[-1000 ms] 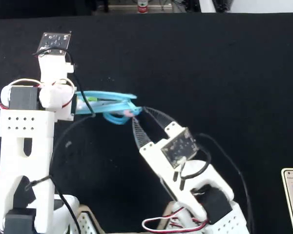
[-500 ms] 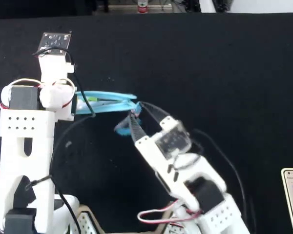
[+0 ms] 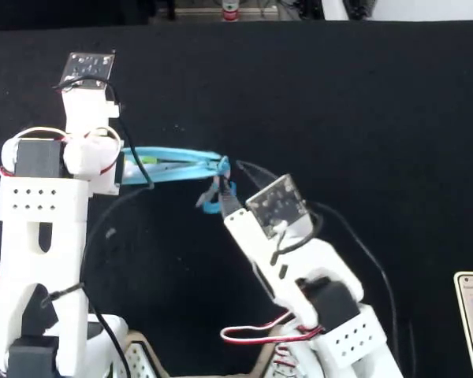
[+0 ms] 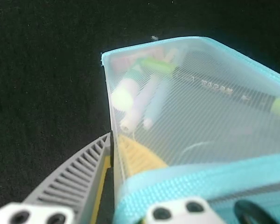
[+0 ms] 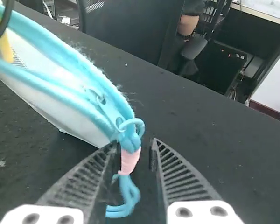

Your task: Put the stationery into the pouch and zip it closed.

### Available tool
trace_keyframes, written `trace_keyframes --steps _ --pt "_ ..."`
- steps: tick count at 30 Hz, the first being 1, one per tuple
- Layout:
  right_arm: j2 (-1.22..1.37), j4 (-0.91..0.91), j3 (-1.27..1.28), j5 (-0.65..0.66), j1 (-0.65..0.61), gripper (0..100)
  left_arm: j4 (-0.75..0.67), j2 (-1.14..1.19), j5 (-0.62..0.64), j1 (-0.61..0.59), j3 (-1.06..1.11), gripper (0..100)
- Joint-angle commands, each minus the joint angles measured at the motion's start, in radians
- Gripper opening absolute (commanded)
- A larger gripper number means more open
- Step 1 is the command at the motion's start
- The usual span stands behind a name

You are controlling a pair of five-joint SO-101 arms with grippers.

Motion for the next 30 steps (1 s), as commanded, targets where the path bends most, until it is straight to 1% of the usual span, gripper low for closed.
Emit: trace_keyframes --steps 1,6,8,11,14,19,22,25,28,30 --pt "0.004 -0.005 -0.074 -0.002 0.021 10.9 0.008 0.015 0.000 -0.016 0.048 3" --pt "-0.050 0.044 -0.102 0.000 0.049 10.9 0.008 0.014 0.000 -0.016 0.048 3" --pt "-0.053 0.075 -0.111 0.043 0.043 11.3 0.006 0.014 0.000 -0.016 0.048 3" --pt "-0.013 0.081 -0.117 0.094 0.032 16.9 0.005 0.015 0.000 -0.016 0.048 3" --pt "0.073 0.031 -0.120 0.101 0.031 21.0 0.009 0.014 0.000 -0.016 0.048 3" --pt "0.242 -0.008 -0.208 0.149 0.035 20.1 0.009 0.014 0.000 -0.016 0.048 3" --pt "0.297 -0.006 -0.243 0.207 0.032 20.1 0.009 0.014 0.000 -0.016 0.048 3" --pt "0.300 -0.005 -0.245 0.250 0.031 20.1 0.009 0.014 0.000 -0.013 0.048 3" --pt "0.278 -0.002 -0.243 0.252 0.026 20.1 0.009 0.014 0.000 -0.012 0.048 3" --pt "0.245 0.040 -0.243 0.253 -0.002 20.1 0.009 0.014 0.000 -0.015 0.048 3"
